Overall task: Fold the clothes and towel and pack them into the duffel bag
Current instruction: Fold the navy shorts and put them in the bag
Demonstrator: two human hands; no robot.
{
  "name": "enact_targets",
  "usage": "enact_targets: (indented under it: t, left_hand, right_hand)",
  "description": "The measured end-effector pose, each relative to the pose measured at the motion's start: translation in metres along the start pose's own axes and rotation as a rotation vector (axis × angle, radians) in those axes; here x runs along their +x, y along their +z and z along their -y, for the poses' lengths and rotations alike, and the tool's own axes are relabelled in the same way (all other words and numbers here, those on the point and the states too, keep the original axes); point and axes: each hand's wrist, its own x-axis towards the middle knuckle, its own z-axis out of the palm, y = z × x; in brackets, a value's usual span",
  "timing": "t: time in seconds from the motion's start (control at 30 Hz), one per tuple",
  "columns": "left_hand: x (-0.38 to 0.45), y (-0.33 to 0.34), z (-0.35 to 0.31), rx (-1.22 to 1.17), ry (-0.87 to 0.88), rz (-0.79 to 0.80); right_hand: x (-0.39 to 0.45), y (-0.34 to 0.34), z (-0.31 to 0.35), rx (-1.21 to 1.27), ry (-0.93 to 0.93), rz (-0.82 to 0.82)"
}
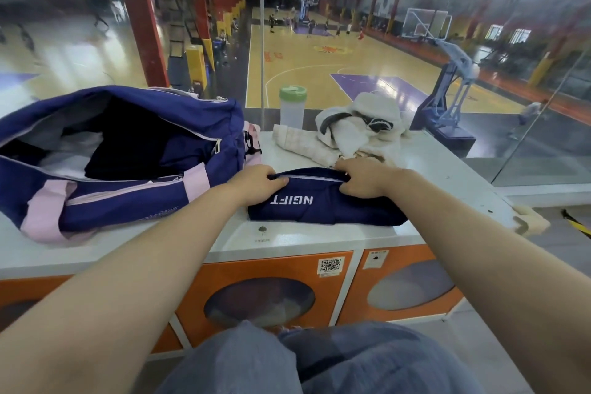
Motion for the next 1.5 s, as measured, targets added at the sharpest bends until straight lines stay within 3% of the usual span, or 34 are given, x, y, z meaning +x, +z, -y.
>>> enact_targets:
  t: [0.2, 0.37, 0.57, 0.73, 0.9, 1.0, 1.23, 1.5]
  left_hand:
    - [0.006, 0.018, 0.009, -0.059, -0.048, -0.088]
    - [0.0, 0.019, -0.002, -0.102, -0.104, -0.037]
    - [-0.009, 0.01, 0.007, -0.392, -0.076, -0.038]
    - [-0.029, -0.004, 0.021, -0.568, -0.056, -0.063]
    - [-0.05, -0.039, 0.037, -0.537, -0.02, -0.173]
    - [-0.061, -0.06, 0.049, -0.588, 0.028, -0.173]
    - [-0.091, -0.118, 0.081, -0.571, 0.099, -0.096]
    - [-0.124, -0.155, 0.138, -0.706, -0.018, 0.005]
  right_hand:
    - [0.004, 0.02, -0.003, 0.153, 0.019, 0.015]
    - [-0.003, 0.015, 0.003, 0.25, -0.009, 0.044]
    - [-0.007, 0.008, 0.024, 0.244, -0.048, 0.13]
    - [-0.013, 0.015, 0.048, 0.301, -0.136, 0.097]
    - [-0.018, 0.014, 0.083, 0.393, -0.209, 0.047]
    - [-0.022, 0.011, 0.113, 0.589, -0.24, 0.11]
    - [-0.022, 0.008, 0.176, 0.799, -0.377, 0.179]
    - [-0.005, 0.008, 0.229, 1.144, -0.344, 0.501]
